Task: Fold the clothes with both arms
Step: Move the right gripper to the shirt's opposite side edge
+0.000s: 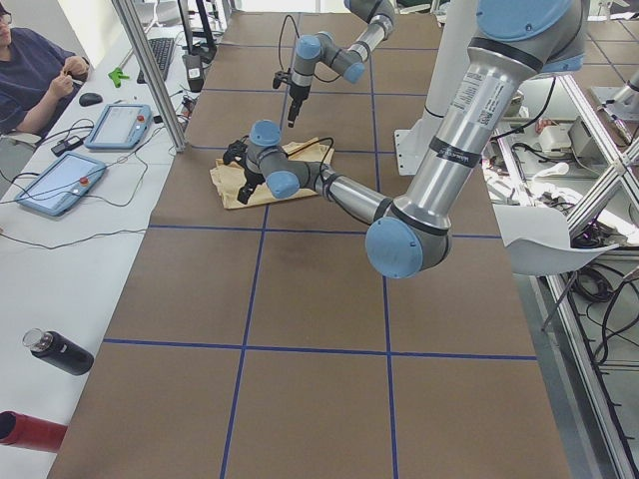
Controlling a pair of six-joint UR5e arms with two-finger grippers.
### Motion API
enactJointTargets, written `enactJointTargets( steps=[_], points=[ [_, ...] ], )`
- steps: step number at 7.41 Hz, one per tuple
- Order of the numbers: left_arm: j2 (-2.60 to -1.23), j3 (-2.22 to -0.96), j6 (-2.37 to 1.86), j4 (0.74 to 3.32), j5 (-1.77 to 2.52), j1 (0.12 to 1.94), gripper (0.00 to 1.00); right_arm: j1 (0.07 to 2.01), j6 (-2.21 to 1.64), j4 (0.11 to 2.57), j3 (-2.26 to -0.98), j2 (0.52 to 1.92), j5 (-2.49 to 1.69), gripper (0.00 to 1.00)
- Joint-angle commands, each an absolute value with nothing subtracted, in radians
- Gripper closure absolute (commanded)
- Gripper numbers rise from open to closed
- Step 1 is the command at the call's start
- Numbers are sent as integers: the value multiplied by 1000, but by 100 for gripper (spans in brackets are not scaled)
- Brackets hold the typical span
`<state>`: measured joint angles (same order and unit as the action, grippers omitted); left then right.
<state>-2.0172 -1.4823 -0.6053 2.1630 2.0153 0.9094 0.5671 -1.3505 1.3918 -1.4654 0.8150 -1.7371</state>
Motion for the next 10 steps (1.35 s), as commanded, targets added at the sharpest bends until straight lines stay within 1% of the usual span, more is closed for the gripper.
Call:
enactJointTargets(
  steps=[1,2,3,4,5,6,7,8,9,10],
  points=[
    [-2014,-1486,-607,2163,2017,908,0,528,-1362,1388,-1398,764,-1689,34],
    [-2014,-1486,-607,2163,2017,908,0,528,-1358,1388,-1385,759,-1689,40],
    [-2014,-1486,-607,2163,2017,908,0,528,-1358,1388,-1382,759,-1689,42],
    [-2014,-1486,-607,2163,2017,908,0,528,-1355,1388,-1358,743,-1684,45],
    [-2014,-1486,-607,2163,2017,908,0,528,-1355,1387,-1300,698,-1672,45],
    [-2014,-1485,-607,2163,2017,908,0,526,-1353,1387,-1278,689,-1671,45],
    [-2013,-1485,-607,2163,2017,908,0,519,-1353,1387,-1278,689,-1671,47],
    [-2013,-1485,-607,2163,2017,908,0,511,-1353,1388,-1278,690,-1671,51],
    [-2013,-1485,-607,2163,2017,908,0,508,-1353,1388,-1278,689,-1669,59],
    [-2013,-1485,-607,2163,2017,908,0,508,-1353,1388,-1276,689,-1670,63]
  ],
)
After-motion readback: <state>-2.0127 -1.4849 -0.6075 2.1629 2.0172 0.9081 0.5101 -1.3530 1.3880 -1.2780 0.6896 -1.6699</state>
